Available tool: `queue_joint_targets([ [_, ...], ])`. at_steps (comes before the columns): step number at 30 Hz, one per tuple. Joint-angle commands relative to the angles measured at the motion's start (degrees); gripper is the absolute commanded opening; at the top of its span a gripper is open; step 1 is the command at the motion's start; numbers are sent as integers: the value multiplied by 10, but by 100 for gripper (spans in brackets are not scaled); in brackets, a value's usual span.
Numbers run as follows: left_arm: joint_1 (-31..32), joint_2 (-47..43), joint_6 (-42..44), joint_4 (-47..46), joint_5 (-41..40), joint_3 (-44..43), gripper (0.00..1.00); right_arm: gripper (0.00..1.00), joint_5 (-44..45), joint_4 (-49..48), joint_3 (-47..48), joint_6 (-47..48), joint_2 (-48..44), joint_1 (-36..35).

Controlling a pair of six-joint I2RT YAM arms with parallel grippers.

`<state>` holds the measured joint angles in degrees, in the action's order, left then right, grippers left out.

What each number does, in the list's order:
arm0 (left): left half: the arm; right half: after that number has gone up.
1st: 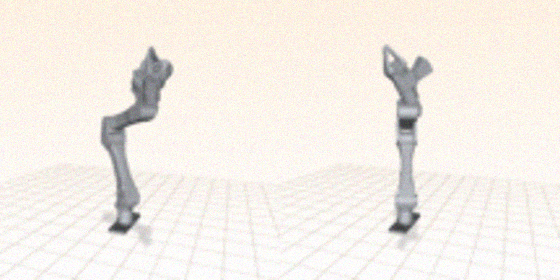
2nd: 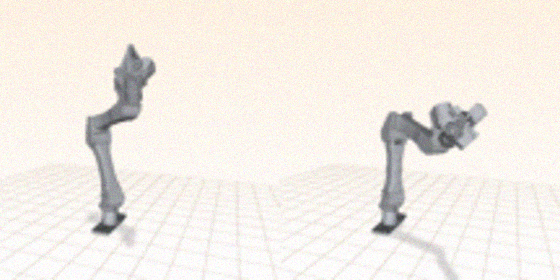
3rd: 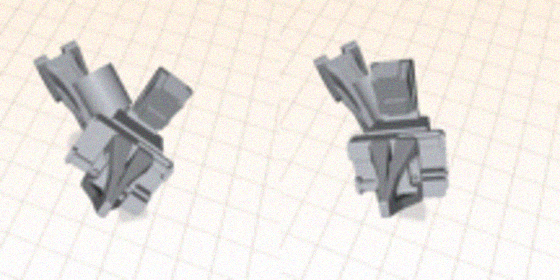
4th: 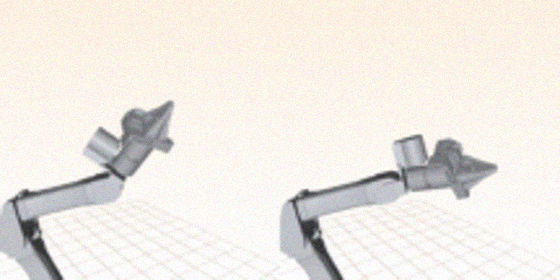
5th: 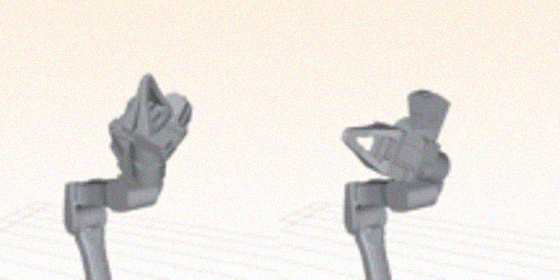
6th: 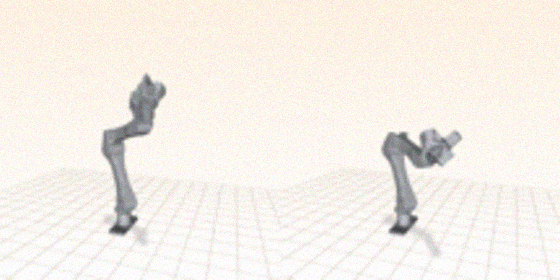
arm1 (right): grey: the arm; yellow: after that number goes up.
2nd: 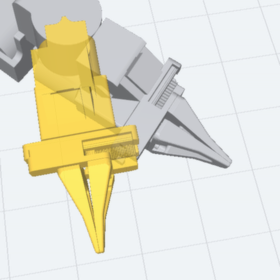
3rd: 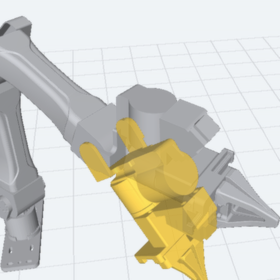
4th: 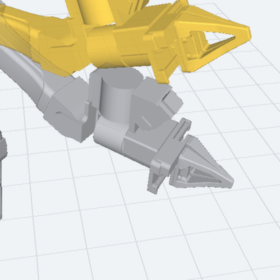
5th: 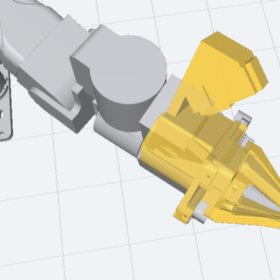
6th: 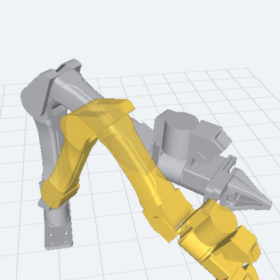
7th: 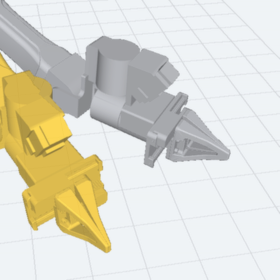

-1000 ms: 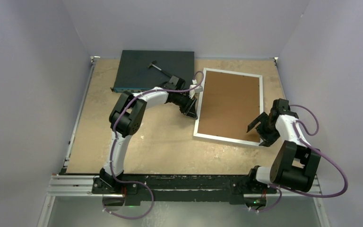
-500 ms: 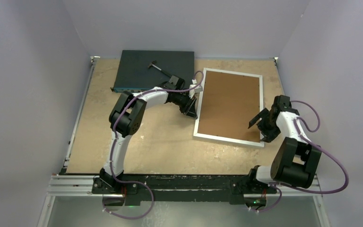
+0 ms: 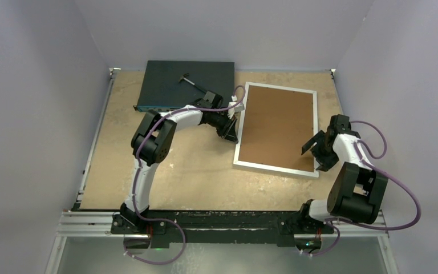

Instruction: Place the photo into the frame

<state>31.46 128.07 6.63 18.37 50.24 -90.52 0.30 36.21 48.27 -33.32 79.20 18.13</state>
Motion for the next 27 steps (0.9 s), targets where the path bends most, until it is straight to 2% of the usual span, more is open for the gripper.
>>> queue_joint_targets([
  [1, -2, -3, 30, -22, -49, 11, 18, 81, -1, -9, -15, 6, 6, 3],
  [17, -2, -3, 32, -18, -48, 9, 16, 80, -1, -37, -36, 2, 17, 2],
  [27, -2, 0, 29, -19, -46, 6, 15, 79, -39, -39, -56, 2, 10, 0],
])
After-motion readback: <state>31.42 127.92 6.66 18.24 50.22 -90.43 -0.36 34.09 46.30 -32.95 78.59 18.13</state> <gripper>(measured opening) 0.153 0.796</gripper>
